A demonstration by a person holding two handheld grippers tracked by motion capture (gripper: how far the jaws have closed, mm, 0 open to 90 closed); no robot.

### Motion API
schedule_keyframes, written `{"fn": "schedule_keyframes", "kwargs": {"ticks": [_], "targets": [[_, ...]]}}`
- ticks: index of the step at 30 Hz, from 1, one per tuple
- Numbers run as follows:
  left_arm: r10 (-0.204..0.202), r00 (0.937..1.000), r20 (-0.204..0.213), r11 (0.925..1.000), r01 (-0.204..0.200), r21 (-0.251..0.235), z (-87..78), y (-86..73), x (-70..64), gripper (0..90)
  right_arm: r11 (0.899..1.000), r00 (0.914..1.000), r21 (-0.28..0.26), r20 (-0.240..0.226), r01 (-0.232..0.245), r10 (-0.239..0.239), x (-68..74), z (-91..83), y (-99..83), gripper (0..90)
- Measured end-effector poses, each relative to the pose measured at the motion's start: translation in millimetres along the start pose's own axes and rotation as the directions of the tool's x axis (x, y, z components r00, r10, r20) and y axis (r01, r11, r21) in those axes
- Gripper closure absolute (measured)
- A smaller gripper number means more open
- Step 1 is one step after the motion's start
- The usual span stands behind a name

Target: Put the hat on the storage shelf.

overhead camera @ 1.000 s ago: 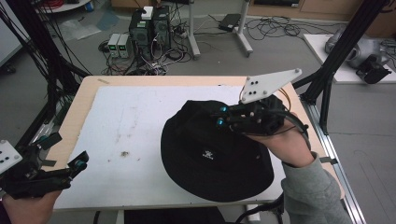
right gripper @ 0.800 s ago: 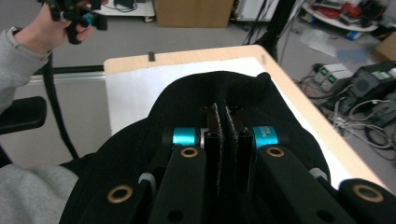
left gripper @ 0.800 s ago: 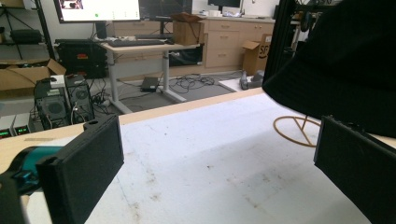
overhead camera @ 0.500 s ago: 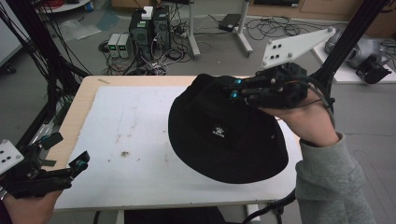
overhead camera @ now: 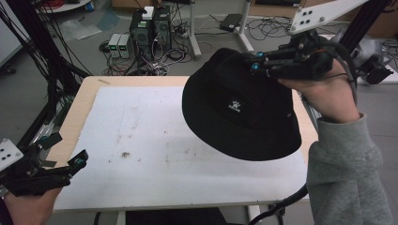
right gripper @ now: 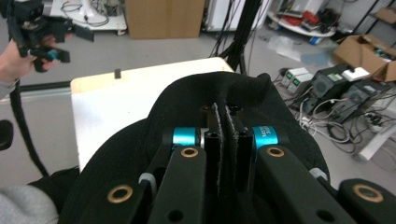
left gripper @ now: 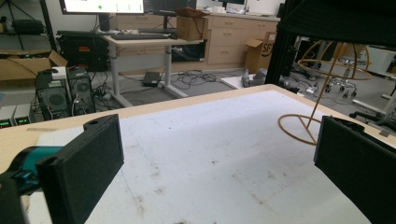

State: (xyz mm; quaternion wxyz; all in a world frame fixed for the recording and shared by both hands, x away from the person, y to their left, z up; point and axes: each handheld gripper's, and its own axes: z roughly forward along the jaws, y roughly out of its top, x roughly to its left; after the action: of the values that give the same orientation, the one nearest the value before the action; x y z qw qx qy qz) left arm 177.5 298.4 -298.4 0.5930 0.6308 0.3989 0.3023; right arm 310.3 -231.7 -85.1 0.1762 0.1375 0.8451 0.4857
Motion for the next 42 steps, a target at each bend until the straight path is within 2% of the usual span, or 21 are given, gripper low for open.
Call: {"fn": "schedule_keyframes", "kwargs": {"ticks": [6, 9, 18, 20, 24, 35, 39, 42], "targets": [[0.002, 1.0, 0.006, 0.9999, -0.002, -0.011, 1.6, 2.5, 0.3, 1.8, 1.0, 0.9983, 0.0, 0.055, -0.016, 0.016, -20.5, -10.6, 4.8, 87.6], [0.0, 1.0, 0.007, 1.0, 0.0, -0.007, 3.9, 2.3, 0.7, 1.8, 0.999, 0.9961, 0.004, 0.08, -0.039, 0.039, -31.2, -12.1, 3.7, 87.6], [0.008, 0.9996, 0.025, 1.0, -0.008, 0.0, 11.5, 3.4, -1.8, 1.8, 0.996, 0.9882, 0.003, 0.128, -0.085, 0.084, -62.4, -15.0, -8.5, 87.6], [0.008, 0.9996, 0.027, 1.0, -0.008, -0.001, 12.9, 3.2, -2.3, 1.8, 0.997, 0.9854, -0.002, 0.152, -0.077, 0.076, -68.4, -16.2, -11.7, 87.6], [0.01, 0.9995, 0.029, 0.9999, -0.01, 0.006, 14.6, 2.7, -2.9, 1.8, 0.997, 0.983, 0.004, 0.165, -0.083, 0.081, -77.7, -18.2, -18.1, 87.6], [0.013, 0.9992, 0.037, 0.9998, -0.014, 0.013, 18.6, 1.5, -5.9, 1.8, 0.985, 0.9706, 0.023, 0.177, -0.17, 0.163, -105.5, -10.0, -59.0, 87.6], [0.01, 0.9992, 0.038, 0.9998, -0.011, 0.015, 19.7, 1.0, -5.8, 1.8, 0.978, 0.9602, 0.019, 0.194, -0.209, 0.201, -114.6, -6.5, -74.0, 87.6], [0.005, 0.9989, 0.047, 0.9999, -0.006, 0.015, 21.6, 0.4, -6.6, 1.8, 0.974, 0.9558, 0.02, 0.198, -0.225, 0.217, -119.6, -2.8, -83.3, 87.6]]}}
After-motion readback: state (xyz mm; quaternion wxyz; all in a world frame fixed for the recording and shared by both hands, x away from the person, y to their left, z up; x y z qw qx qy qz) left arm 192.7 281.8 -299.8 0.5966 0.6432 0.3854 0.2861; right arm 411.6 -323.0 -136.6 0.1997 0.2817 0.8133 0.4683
